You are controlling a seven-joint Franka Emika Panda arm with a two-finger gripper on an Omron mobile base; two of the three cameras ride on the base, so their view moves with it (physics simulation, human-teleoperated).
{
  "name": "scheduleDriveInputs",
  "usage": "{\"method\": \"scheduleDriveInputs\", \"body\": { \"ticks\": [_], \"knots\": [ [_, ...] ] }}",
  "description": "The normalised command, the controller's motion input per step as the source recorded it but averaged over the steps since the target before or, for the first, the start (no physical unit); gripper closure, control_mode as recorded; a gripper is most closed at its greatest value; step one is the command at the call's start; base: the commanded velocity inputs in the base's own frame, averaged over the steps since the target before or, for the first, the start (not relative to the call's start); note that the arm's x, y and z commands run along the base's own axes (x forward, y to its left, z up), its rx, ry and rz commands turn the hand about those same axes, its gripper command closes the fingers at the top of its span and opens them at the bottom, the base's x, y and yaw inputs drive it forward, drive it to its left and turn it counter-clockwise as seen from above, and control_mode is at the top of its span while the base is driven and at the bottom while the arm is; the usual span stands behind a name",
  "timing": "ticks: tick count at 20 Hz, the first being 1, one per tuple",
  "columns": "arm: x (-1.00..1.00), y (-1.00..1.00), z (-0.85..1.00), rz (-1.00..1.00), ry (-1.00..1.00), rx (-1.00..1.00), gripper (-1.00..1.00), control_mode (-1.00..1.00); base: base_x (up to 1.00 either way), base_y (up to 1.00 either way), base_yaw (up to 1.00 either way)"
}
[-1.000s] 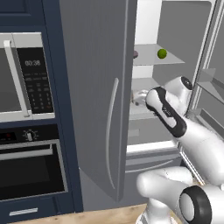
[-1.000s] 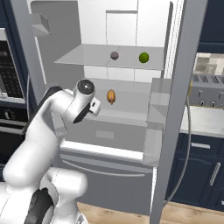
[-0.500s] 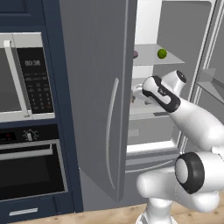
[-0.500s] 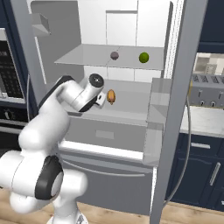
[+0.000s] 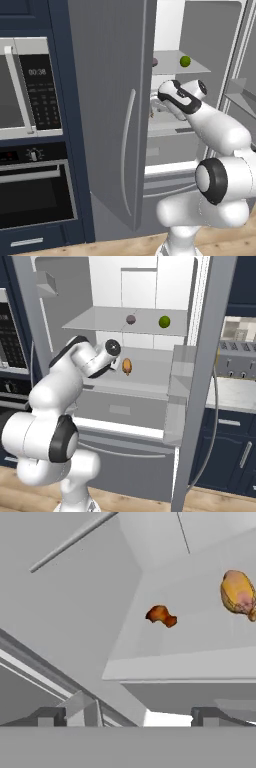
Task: Gather the eggplant and lime from the fridge and place them on a tray on the dining counter. Then gather the chicken drumsticks from the fridge and place them on the other tray.
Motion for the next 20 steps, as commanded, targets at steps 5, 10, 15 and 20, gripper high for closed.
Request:
{"method": "scheduleDriveInputs", "body": {
  "ticks": [5,10,15,20],
  "knots": [
    [0.04,0.3,0.0,0.11,-0.14,0.02,-1.0,-1.0,0.0,0.0,0.0],
    [0.0,0.33,0.01,0.11,-0.01,0.01,-1.0,-1.0,0.0,0.0,0.0],
    [0.0,0.23,0.17,0.14,0.07,0.05,-1.0,-1.0,0.0,0.0,0.0],
    [-0.23,0.33,0.21,0.18,0.08,0.01,-1.0,-1.0,0.0,0.0,0.0]
  ]
}}
